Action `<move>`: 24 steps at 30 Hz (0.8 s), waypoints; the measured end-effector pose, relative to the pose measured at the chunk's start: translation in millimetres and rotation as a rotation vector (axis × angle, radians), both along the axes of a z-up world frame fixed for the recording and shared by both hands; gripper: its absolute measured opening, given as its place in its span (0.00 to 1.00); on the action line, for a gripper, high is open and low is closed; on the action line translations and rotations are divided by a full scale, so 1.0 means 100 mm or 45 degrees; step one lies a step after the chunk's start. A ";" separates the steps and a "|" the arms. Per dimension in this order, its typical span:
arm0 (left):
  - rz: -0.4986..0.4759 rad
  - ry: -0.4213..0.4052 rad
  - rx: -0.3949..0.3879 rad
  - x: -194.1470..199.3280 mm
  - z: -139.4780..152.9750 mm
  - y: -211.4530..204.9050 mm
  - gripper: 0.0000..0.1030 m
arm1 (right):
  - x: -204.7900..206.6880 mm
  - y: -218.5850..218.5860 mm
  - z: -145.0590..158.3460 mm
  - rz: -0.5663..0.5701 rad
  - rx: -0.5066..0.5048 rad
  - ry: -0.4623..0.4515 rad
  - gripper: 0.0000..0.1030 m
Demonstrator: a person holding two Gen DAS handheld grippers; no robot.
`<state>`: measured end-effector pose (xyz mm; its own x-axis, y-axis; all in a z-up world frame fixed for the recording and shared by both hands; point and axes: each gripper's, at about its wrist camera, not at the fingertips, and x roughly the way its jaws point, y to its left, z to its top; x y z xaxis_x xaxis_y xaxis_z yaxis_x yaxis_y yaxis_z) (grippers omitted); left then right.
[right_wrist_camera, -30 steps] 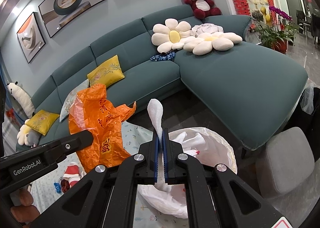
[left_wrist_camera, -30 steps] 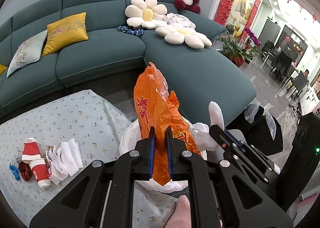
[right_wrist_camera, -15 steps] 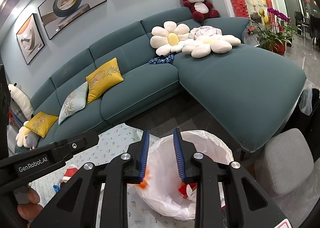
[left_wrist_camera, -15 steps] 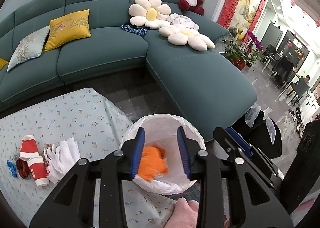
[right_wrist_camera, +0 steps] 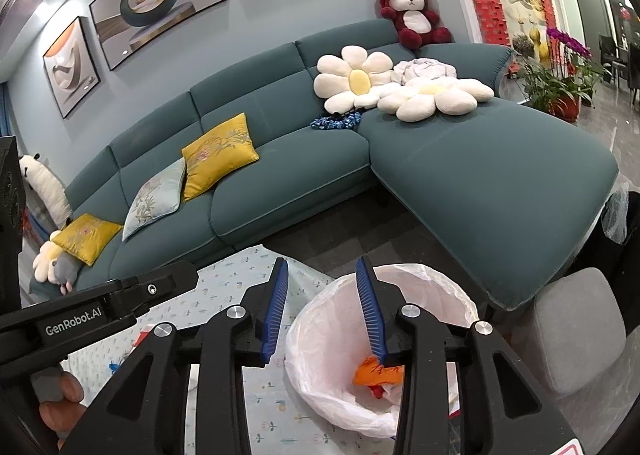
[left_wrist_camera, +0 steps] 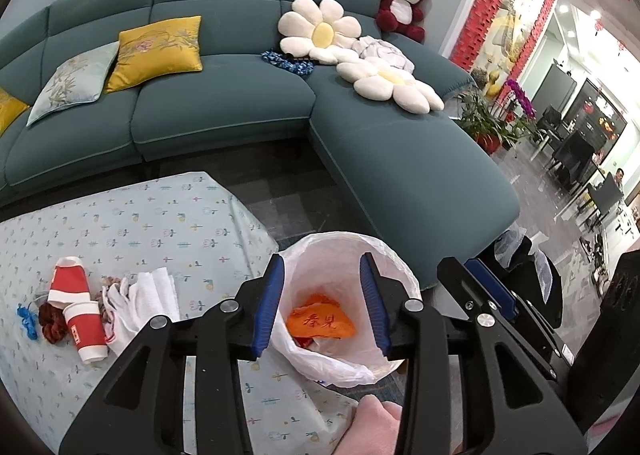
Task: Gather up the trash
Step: 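Open both grippers over the bin to drop the bag and glove, then return both grippers to the bed toward the red paper cups and gloves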
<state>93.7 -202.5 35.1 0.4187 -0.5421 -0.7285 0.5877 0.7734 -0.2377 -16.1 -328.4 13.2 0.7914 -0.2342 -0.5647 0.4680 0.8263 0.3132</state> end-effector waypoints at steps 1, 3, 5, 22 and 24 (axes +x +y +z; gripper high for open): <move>0.008 0.001 -0.003 0.01 0.00 0.03 0.36 | 0.01 0.03 0.01 0.008 -0.005 0.000 0.34; 0.027 0.004 -0.008 0.04 0.01 0.12 0.37 | 0.03 0.08 0.03 0.021 -0.012 0.000 0.35; 0.050 0.007 -0.013 0.06 0.01 0.22 0.40 | 0.07 0.14 0.05 0.039 -0.016 0.002 0.35; 0.295 0.067 -0.022 0.40 -0.17 1.26 0.56 | 0.49 0.94 0.08 0.222 -0.053 0.044 0.41; 0.329 0.078 -0.018 0.44 -0.22 1.39 0.59 | 0.55 1.07 0.07 0.252 -0.057 0.053 0.41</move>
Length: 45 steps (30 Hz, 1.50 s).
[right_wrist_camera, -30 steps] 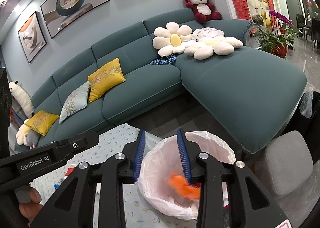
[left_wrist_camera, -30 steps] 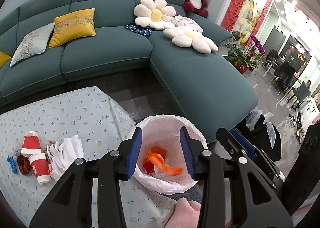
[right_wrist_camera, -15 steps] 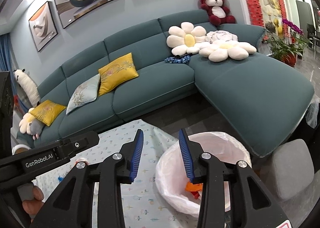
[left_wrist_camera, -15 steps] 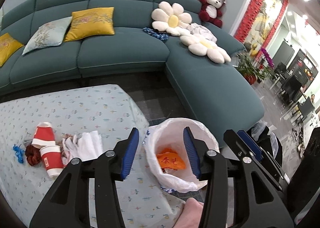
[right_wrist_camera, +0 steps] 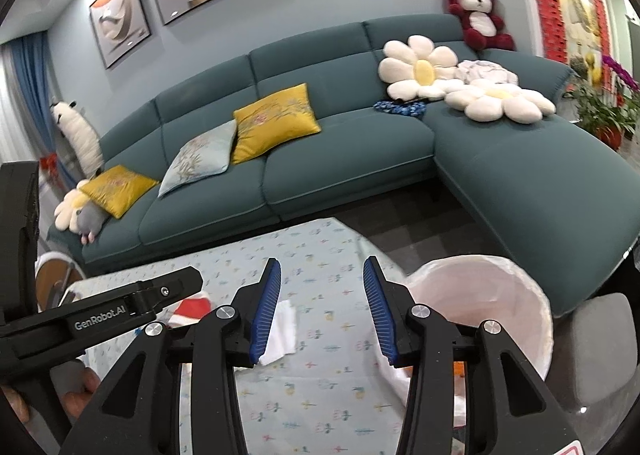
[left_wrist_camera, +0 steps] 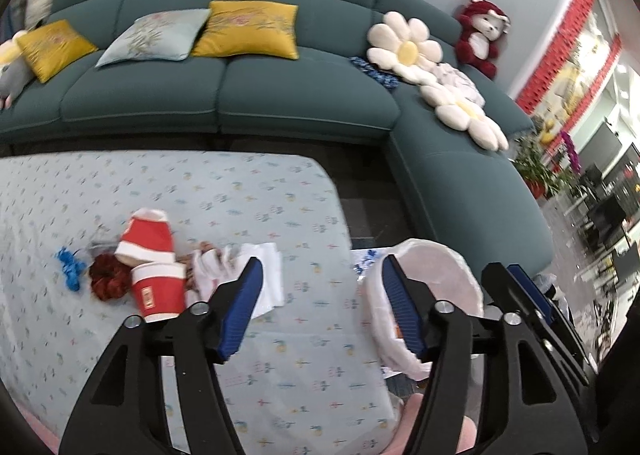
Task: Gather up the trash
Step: 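Return both grippers to the bed toward the red paper cups and gloves, then grasp the red paper cup with the left gripper while the right gripper grasps a glove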
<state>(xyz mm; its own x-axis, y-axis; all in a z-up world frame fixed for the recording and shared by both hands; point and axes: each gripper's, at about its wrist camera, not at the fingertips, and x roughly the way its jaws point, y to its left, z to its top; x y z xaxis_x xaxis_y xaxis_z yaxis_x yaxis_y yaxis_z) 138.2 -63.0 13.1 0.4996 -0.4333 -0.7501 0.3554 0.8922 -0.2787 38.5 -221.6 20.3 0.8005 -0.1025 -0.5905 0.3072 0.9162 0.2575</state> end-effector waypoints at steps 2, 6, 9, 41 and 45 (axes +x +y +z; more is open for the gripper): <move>0.028 0.008 0.007 0.03 -0.05 0.13 0.60 | 0.04 0.12 -0.02 0.027 -0.001 0.009 0.41; 0.100 0.045 0.022 0.12 -0.18 0.43 0.65 | 0.14 0.34 -0.09 0.077 0.006 0.036 0.41; 0.147 0.072 0.031 0.17 -0.29 0.63 0.67 | 0.22 0.51 -0.18 0.120 0.004 0.068 0.41; 0.300 0.453 0.126 0.84 -1.73 1.46 0.83 | 1.26 1.61 -1.76 0.384 0.053 0.489 0.41; 0.296 0.484 0.120 0.92 -1.84 1.41 0.84 | 1.32 1.55 -1.88 0.374 0.071 0.511 0.36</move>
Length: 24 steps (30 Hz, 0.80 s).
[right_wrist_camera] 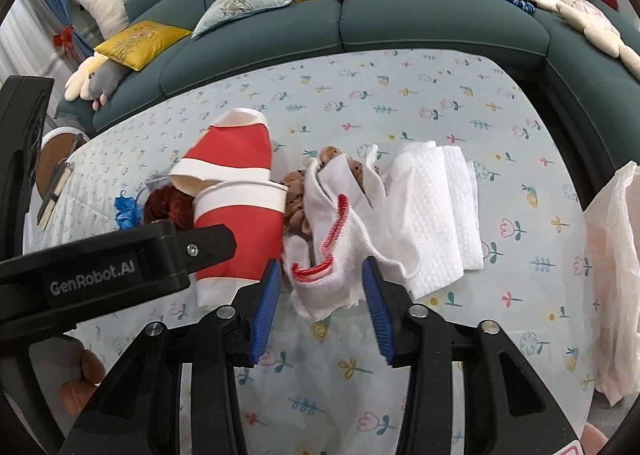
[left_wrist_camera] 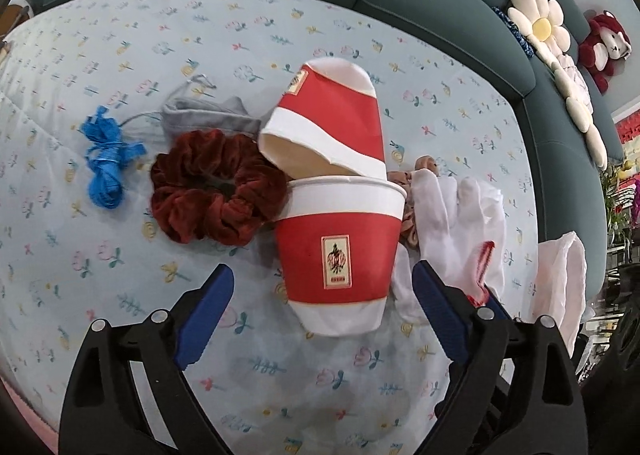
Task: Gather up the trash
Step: 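Grasp the red paper cup with the left gripper while the right gripper grasps a glove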
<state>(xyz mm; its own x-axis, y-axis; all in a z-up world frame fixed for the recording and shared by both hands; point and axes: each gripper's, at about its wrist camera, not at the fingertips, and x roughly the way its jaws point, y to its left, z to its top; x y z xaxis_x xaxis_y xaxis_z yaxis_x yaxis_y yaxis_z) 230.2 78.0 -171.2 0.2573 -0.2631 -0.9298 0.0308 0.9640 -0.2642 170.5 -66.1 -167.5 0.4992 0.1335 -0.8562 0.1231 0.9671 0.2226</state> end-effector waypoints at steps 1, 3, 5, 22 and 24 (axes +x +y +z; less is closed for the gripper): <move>-0.002 0.012 -0.001 0.03 -0.04 -0.02 0.84 | 0.01 -0.01 -0.02 -0.001 0.004 0.003 0.32; -0.006 0.033 -0.003 0.06 -0.11 -0.06 0.84 | 0.02 -0.04 -0.06 -0.002 0.015 0.016 0.24; -0.013 0.050 -0.016 0.08 -0.16 -0.10 0.84 | 0.01 -0.06 -0.09 -0.004 0.022 0.022 0.19; -0.023 -0.003 -0.049 -0.10 0.03 -0.17 0.65 | -0.12 -0.19 0.22 -0.030 0.071 -0.071 0.09; -0.027 -0.027 -0.056 -0.13 0.13 -0.18 0.65 | -0.14 -0.22 0.33 -0.040 0.074 -0.101 0.09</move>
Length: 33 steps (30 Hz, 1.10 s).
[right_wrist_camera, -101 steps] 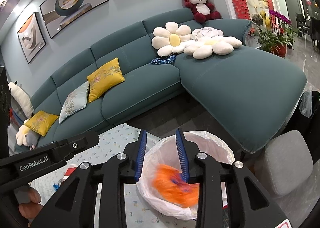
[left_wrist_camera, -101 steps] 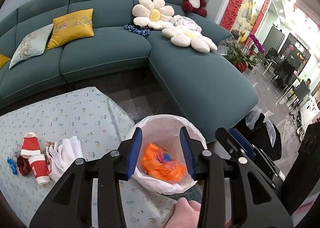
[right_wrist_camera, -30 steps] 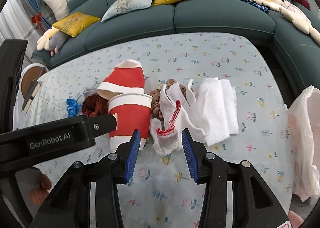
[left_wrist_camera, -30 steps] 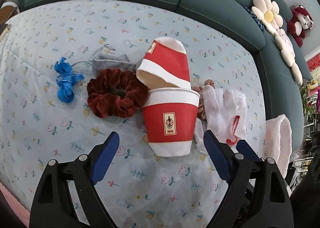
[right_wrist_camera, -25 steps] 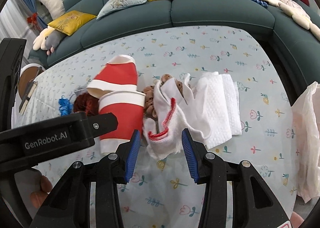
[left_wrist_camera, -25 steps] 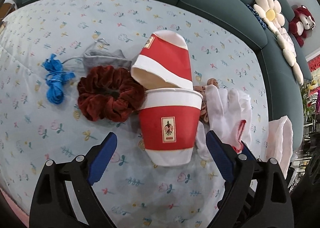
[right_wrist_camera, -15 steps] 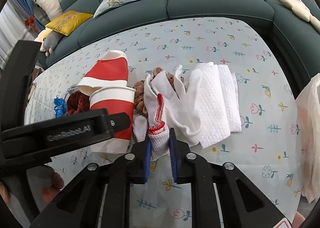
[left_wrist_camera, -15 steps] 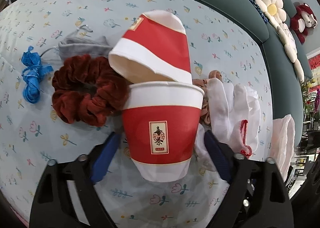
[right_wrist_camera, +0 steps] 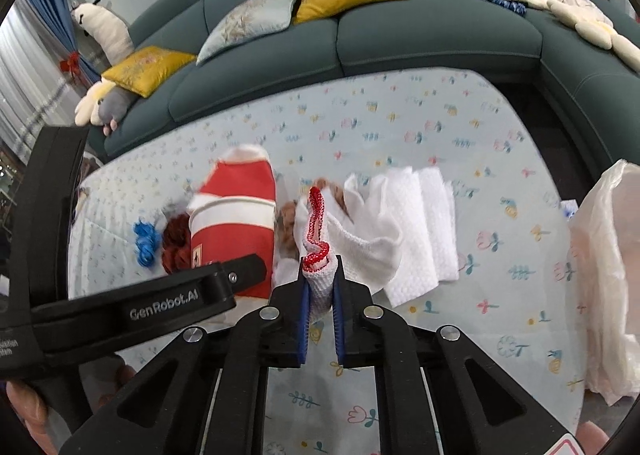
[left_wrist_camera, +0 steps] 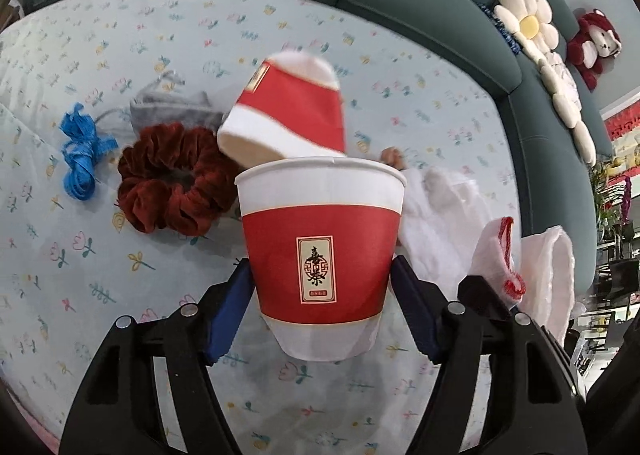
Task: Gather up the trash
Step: 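Grasp the red paper cup with the left gripper while the right gripper grasps a glove, then carry the cup and glove over the bin and open both grippers to drop them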
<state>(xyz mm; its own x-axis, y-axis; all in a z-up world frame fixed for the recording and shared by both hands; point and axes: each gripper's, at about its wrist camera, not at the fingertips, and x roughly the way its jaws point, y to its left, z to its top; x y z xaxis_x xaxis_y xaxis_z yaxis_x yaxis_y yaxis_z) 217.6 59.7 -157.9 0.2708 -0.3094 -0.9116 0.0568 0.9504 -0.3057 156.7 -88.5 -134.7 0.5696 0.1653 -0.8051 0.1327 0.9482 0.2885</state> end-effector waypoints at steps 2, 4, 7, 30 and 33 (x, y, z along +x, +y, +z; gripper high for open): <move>-0.006 -0.029 -0.007 -0.04 0.13 -0.02 0.65 | -0.03 -0.04 0.12 -0.012 0.003 -0.034 0.09; -0.018 -0.062 -0.010 -0.06 0.27 -0.05 0.65 | -0.08 -0.09 0.26 -0.027 0.003 -0.075 0.09; -0.045 -0.125 -0.002 -0.11 0.49 -0.13 0.65 | -0.13 -0.16 0.44 -0.044 0.001 -0.124 0.09; -0.326 -0.460 -0.049 -0.77 1.74 -1.26 0.65 | -1.03 -1.21 1.76 -0.284 -0.083 -0.500 0.08; -0.378 -0.481 -0.057 -0.87 1.83 -1.49 0.65 | -1.16 -1.39 1.82 -0.325 -0.098 -0.517 0.08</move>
